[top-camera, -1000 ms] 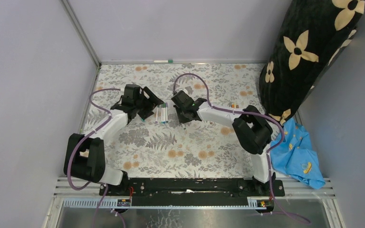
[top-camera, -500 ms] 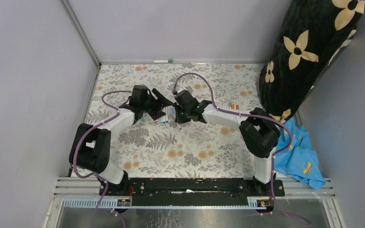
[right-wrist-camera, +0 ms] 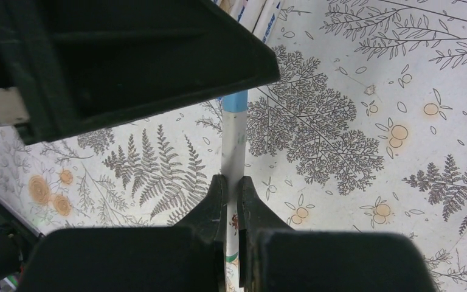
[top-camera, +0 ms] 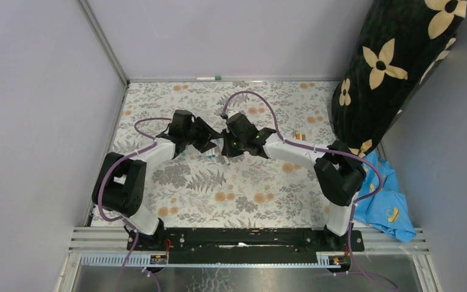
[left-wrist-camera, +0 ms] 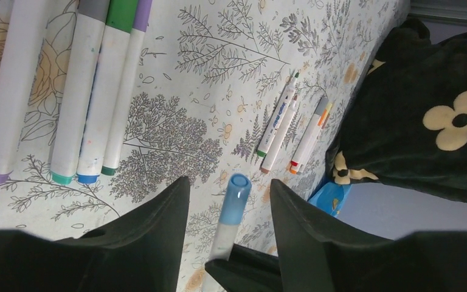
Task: Open the pen caps
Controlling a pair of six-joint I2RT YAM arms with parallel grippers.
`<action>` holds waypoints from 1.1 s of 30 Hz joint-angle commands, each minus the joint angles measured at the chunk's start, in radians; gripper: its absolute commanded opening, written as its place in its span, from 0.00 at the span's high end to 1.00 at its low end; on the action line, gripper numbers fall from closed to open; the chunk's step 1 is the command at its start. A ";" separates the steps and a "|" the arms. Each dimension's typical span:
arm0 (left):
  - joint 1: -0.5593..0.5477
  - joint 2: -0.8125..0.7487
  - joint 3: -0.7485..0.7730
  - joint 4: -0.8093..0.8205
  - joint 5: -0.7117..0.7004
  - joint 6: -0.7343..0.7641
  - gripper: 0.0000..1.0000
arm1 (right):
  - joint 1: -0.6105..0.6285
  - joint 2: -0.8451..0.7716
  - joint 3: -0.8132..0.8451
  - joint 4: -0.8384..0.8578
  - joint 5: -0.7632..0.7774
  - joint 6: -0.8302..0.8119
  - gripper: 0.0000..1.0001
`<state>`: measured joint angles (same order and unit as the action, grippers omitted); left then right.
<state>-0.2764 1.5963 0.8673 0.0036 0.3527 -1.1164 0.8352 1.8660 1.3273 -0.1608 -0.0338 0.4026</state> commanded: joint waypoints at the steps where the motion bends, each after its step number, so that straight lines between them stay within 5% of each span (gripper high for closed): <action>1: -0.012 0.019 0.027 0.055 0.008 -0.013 0.45 | -0.006 -0.067 -0.010 0.040 -0.033 0.011 1.00; 17: -0.024 0.023 0.038 0.050 -0.010 -0.019 0.69 | -0.005 -0.082 -0.042 0.049 -0.070 0.020 1.00; 25: -0.030 0.011 0.037 0.040 -0.007 0.000 0.72 | -0.005 -0.091 -0.033 0.046 -0.063 0.018 1.00; 33: -0.032 -0.004 0.036 0.024 -0.016 0.023 0.93 | -0.005 -0.100 -0.016 0.028 -0.056 0.017 1.00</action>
<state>-0.3004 1.6157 0.8803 0.0055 0.3363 -1.1057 0.8310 1.8248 1.2865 -0.1455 -0.0731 0.4164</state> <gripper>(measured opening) 0.216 0.037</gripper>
